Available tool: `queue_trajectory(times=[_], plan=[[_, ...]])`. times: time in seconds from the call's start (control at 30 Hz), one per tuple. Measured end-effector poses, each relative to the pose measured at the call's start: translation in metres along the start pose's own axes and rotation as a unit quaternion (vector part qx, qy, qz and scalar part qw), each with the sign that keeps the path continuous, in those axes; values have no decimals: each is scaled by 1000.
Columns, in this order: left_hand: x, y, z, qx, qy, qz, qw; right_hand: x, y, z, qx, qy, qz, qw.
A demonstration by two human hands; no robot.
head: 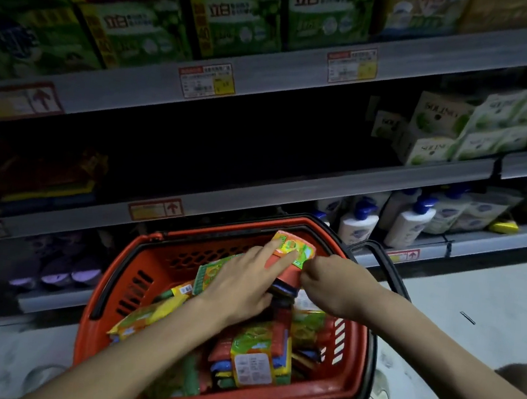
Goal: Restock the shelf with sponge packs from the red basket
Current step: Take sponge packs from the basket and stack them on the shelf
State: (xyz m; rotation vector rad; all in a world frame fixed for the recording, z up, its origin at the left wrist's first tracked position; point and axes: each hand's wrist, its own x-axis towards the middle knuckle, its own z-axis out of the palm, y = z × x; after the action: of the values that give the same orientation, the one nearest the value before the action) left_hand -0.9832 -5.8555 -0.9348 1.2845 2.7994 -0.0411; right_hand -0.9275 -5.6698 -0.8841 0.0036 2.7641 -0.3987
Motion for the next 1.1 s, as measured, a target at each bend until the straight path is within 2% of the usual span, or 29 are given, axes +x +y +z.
queue_trajectory(times=[0.1, 0.23, 0.33, 0.47, 0.57, 0.63, 0.67, 0.7, 0.77, 0.8, 0.83, 0.9, 0.97, 1.1], plan=[[-26, -23, -27, 26, 75, -5, 997, -1, -20, -15, 133, 49, -14, 990], [-66, -52, -54, -28, 141, -22, 989, 7, -38, -22, 286, 110, -15, 952], [-86, -66, -57, -104, 192, -15, 976, 14, -50, -25, 490, 96, 28, 866], [-80, -73, -62, -71, 228, 69, 969, 26, -59, -24, 659, -5, 3, 753], [-80, -76, -68, -97, 192, 70, 974, 32, -62, -22, 688, -1, -14, 726], [-87, -73, -66, -173, 197, 10, 965, 35, -64, -20, 706, 25, -5, 707], [-89, -68, -67, -271, 197, -34, 942, 37, -66, -19, 711, 39, -2, 702], [-90, -63, -69, -387, 207, -82, 895, 39, -66, -18, 713, 49, -1, 700], [-89, -58, -73, -582, 198, -190, 765, 42, -69, -16, 715, 50, -13, 697], [-87, -58, -74, -637, 165, -232, 717, 42, -72, -16, 714, 43, -22, 699], [-85, -59, -75, -668, 131, -253, 688, 41, -75, -17, 705, 35, -32, 708], [-83, -57, -74, -707, 97, -271, 646, 38, -82, -17, 676, 34, -44, 735], [-84, -55, -72, -739, 106, -280, 604, 37, -87, -15, 652, 47, -49, 755], [-87, -55, -70, -756, 126, -293, 572, 36, -99, -15, 623, 72, -47, 778]])
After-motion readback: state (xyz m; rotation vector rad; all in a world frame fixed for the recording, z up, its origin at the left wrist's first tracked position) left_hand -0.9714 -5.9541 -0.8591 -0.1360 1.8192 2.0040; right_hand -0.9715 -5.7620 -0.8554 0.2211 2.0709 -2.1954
